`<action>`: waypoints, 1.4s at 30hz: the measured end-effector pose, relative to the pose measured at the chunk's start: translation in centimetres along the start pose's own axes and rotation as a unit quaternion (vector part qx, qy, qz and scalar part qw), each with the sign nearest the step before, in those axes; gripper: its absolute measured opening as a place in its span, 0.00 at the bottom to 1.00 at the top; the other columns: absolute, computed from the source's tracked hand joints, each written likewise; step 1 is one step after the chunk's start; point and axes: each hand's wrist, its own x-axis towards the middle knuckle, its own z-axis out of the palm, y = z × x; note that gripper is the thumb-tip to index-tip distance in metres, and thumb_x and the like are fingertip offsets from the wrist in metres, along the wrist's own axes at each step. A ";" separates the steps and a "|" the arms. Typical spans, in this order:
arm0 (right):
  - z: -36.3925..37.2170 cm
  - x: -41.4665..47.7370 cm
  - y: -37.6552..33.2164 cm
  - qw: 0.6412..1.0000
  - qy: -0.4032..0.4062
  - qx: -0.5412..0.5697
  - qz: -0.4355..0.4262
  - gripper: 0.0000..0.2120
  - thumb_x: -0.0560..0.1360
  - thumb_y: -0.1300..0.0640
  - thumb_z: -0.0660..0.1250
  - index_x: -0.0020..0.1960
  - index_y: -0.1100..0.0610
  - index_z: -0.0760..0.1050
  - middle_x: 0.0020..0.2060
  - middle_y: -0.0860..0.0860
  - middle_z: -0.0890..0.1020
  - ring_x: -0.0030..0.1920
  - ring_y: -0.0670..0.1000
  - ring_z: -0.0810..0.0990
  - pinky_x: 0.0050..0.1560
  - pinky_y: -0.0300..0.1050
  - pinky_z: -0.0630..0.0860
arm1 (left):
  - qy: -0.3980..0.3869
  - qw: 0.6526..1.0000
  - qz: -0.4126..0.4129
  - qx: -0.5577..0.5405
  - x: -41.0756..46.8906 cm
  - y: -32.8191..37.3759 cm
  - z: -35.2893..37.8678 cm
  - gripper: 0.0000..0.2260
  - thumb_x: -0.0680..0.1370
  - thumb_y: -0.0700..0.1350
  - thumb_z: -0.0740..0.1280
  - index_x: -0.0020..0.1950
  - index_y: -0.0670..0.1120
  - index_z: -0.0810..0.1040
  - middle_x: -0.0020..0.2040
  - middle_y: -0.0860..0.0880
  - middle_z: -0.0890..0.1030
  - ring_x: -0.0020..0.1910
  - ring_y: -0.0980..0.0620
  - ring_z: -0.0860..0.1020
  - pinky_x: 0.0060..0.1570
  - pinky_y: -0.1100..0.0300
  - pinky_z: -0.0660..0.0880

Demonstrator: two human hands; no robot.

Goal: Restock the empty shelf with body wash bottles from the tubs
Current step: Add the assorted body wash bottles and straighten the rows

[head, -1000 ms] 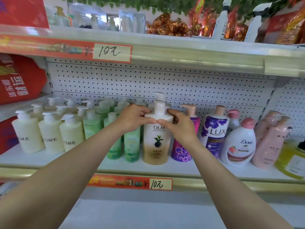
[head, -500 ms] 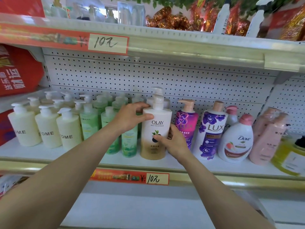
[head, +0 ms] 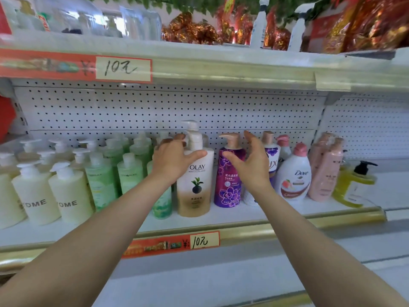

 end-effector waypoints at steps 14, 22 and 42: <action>0.3 1.5 -0.2 0.994 -0.084 -0.066 -0.019 0.36 0.71 0.56 0.77 0.73 0.44 0.65 0.57 0.50 0.80 0.56 0.52 0.79 0.57 0.54 0.79 | -0.041 0.993 0.046 0.098 -1.1 -0.4 -1.1 0.25 0.75 0.68 0.62 0.65 0.56 0.76 0.59 0.47 0.82 0.60 0.45 0.77 0.64 0.51 0.66; -0.6 1.6 -0.6 0.994 -0.102 -0.048 0.002 0.33 0.66 0.56 0.80 0.64 0.42 0.67 0.52 0.50 0.82 0.52 0.54 0.82 0.52 0.57 0.81 | -0.045 0.991 0.053 0.117 -1.4 -0.2 -1.3 0.25 0.76 0.67 0.60 0.65 0.53 0.76 0.59 0.47 0.82 0.60 0.45 0.78 0.64 0.51 0.65; -1.9 2.8 -0.2 0.982 -0.180 -0.032 -0.047 0.35 0.71 0.50 0.77 0.74 0.46 0.64 0.61 0.52 0.79 0.62 0.54 0.77 0.60 0.54 0.77 | 0.079 0.995 0.004 0.064 -2.6 0.2 0.6 0.36 0.72 0.66 0.66 0.72 0.43 0.69 0.71 0.43 0.72 0.75 0.43 0.61 0.72 0.46 0.61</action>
